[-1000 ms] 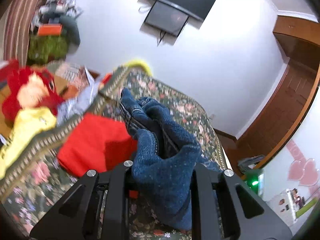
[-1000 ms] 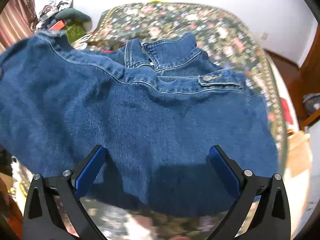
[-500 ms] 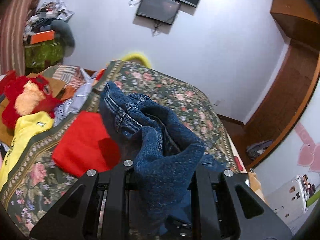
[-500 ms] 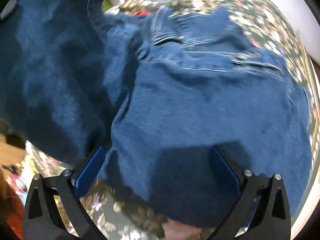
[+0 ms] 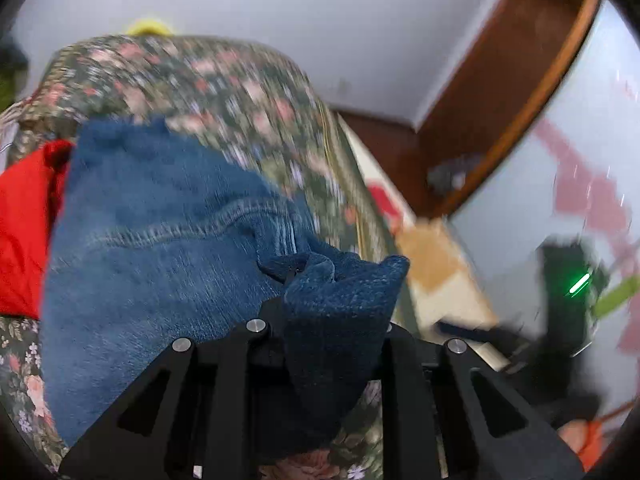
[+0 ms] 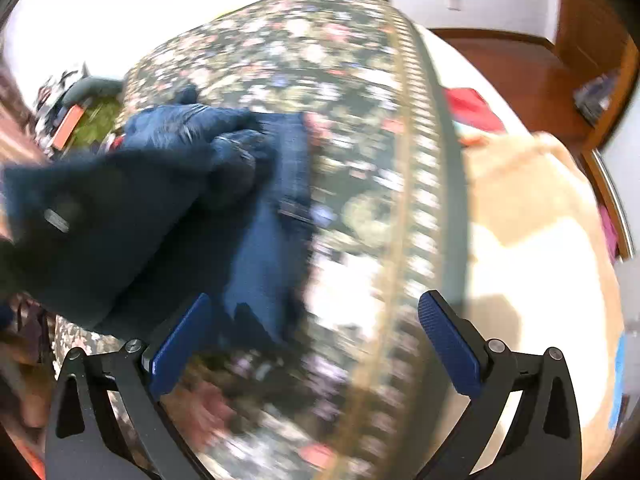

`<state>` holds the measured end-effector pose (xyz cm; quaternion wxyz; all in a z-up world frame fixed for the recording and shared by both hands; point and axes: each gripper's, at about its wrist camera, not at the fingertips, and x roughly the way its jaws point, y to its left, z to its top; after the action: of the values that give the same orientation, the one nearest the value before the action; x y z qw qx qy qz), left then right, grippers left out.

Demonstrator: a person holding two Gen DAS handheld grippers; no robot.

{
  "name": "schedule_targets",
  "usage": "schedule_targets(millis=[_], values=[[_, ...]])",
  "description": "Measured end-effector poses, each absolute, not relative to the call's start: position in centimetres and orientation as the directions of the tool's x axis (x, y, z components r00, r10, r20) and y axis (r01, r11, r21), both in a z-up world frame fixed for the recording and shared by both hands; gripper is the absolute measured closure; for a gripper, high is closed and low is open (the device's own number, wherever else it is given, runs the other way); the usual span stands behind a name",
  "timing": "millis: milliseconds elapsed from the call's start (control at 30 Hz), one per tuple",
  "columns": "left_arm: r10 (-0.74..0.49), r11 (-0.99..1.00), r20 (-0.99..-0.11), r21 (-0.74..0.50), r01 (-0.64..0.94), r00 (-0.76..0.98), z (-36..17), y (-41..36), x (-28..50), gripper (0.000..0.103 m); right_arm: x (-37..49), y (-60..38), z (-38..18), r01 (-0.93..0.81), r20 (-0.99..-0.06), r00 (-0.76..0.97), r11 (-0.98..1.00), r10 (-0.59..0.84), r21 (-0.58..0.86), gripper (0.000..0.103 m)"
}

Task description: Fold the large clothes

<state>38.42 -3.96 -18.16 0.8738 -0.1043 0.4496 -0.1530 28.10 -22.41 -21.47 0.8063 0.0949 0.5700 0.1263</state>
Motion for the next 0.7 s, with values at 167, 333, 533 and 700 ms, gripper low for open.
schedule_targets(millis=[167, 333, 533, 700], values=[[-0.355, 0.934, -0.794, -0.274, 0.231, 0.493, -20.1, -5.2, 36.9, 0.085, 25.3, -25.7, -21.5, -0.012, -0.896, 0.326, 0.949, 0.303, 0.316, 0.0], [-0.394, 0.918, -0.792, -0.313, 0.245, 0.466, -19.7, -4.2, 35.3, 0.073, 23.0, -26.7, -19.7, 0.016, -0.876, 0.352, 0.933, 0.33, 0.359, 0.0], [-0.428, 0.903, -0.773, -0.34, 0.264, 0.468, -17.8, -4.2, 32.7, 0.06, 21.8, -25.7, -17.4, -0.037, -0.847, 0.401, 0.93, 0.35, 0.367, 0.0], [-0.347, 0.932, -0.762, -0.215, 0.292, 0.546, -15.4, -3.7, 30.2, 0.048, 21.6, -24.0, -16.0, -0.079, -0.832, 0.42, 0.928, 0.362, 0.364, 0.0]])
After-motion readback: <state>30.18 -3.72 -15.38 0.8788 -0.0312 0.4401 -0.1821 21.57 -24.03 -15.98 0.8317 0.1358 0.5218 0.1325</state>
